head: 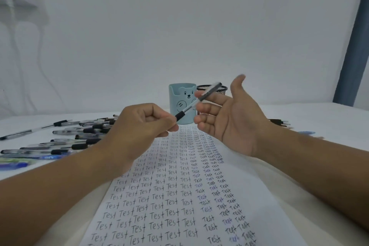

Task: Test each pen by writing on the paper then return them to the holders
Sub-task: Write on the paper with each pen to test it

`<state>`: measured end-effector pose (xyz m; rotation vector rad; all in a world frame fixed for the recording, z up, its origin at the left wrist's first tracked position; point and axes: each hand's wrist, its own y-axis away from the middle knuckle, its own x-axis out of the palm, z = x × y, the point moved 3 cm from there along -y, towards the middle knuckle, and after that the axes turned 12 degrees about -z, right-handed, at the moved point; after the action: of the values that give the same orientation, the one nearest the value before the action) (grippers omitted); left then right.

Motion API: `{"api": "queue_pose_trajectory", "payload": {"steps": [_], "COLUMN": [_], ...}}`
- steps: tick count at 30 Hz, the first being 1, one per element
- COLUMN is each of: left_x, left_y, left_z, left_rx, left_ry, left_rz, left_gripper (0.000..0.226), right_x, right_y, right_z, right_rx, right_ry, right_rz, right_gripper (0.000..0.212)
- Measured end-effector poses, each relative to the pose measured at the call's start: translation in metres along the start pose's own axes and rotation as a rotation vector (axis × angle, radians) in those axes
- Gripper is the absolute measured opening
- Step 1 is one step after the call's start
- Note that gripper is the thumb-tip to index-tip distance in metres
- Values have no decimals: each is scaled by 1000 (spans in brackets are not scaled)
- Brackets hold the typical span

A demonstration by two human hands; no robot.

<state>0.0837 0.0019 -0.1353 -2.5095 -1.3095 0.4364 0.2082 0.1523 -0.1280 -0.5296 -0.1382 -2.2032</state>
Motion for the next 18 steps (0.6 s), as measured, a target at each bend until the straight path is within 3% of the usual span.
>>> {"api": "queue_pose_trajectory", "payload": {"steps": [2,4,5,8,12,15,18], "left_x": [3,5,5,2,-1,-1,-2], "left_y": [9,16,18,19,15,13,10], "left_z": [-3,-6,-7,-2,9,10,11], "left_rx": [34,79,99,134,243,296,327], "left_ry": [-56,-108,-138,-287,-551,-657,-728], "left_rz": [50,123,170,356,482,536,562], "left_gripper": [5,12,18,40,48,45,46], "right_x": [6,5,3,-10,-22,-27,-27], "right_y": [4,7,7,6,17,25,26], "right_z": [2,3,3,8,9,-3,-7], "right_rx": [-47,-109,-132,-160,-72,-22,-121], "right_ry": [113,310,378,372,432,553,662], "right_rz": [29,25,1,-87,-44,74,71], "right_gripper": [68,31,23,41,18,21,26]}}
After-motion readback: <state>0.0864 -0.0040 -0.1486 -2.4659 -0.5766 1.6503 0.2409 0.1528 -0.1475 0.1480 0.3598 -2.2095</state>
